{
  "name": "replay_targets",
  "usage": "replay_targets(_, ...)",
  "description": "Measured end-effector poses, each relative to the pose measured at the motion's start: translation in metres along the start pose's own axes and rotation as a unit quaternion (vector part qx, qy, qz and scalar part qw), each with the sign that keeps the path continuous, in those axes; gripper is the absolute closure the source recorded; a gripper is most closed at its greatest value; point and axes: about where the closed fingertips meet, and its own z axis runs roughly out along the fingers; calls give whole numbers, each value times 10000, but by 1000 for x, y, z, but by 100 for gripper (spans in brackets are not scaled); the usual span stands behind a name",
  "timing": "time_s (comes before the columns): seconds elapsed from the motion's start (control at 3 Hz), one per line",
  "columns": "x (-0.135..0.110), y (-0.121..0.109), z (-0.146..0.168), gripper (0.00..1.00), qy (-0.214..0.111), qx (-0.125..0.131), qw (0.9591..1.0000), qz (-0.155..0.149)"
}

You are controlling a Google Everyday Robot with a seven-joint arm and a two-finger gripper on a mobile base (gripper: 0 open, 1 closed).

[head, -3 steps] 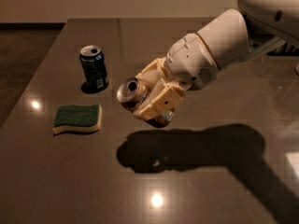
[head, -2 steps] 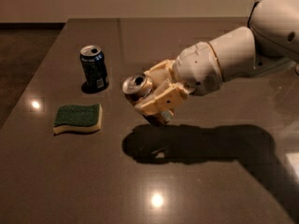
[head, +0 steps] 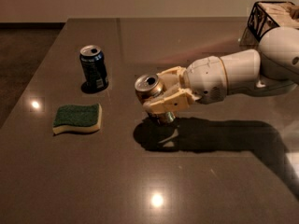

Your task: Place orange can upright

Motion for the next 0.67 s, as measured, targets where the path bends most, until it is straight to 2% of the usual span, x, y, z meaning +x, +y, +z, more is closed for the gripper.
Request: replay_targets(0.67,11,-11,-4,100,-670,-84,9976,161)
